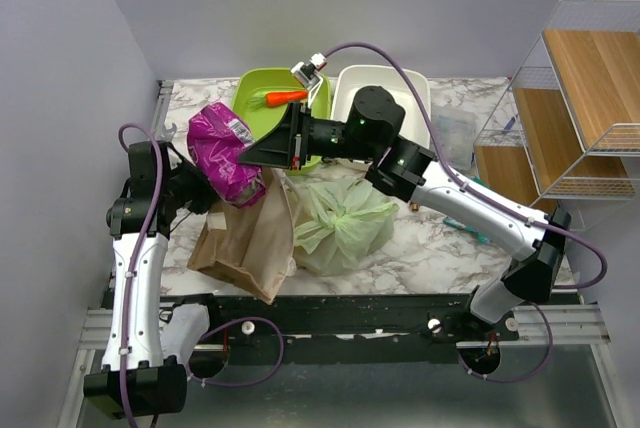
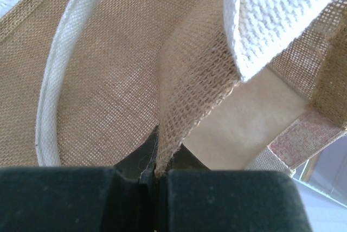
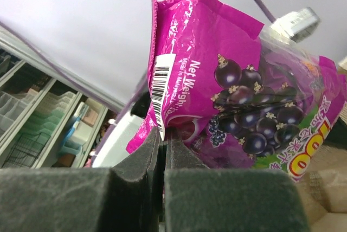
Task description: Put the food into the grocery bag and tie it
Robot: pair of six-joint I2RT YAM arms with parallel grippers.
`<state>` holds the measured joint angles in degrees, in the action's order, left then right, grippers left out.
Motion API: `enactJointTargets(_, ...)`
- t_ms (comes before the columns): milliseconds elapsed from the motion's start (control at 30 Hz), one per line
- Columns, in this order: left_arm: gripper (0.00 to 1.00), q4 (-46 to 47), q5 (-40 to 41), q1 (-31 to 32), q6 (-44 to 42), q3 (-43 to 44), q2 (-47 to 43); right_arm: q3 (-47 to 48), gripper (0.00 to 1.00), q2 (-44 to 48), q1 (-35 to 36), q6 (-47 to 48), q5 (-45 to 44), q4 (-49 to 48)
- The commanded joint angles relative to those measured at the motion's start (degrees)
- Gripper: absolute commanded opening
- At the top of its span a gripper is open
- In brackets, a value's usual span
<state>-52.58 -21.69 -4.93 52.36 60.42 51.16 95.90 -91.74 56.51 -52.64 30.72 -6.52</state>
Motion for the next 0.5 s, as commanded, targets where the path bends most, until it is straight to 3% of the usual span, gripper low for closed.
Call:
enactJointTargets(0,0.0,3.1,-0.2,-1.5,1.9,2.0,0.8,-5.1,0.01,0.0,0.1,0.0,-4.3,-7.8)
enactJointTargets(200,0.0,1.9,-0.5,-2.5,0.3,4.4,1.5,-6.7,0.01,-4.0,0.1,5.6,-13.1,-4.1)
enactJointTargets(300,0.0,0.6,0.5,-3.0,-0.9,6.0,1.3,-5.1,0.01,-6.0,0.0,8.7,-20.5,0.1)
enactJointTargets(467,0.0,-2.1,2.5,-3.6,-2.2,7.7,1.1,-1.0,0.01,-9.6,-1.4,13.5,-25.0,3.2)
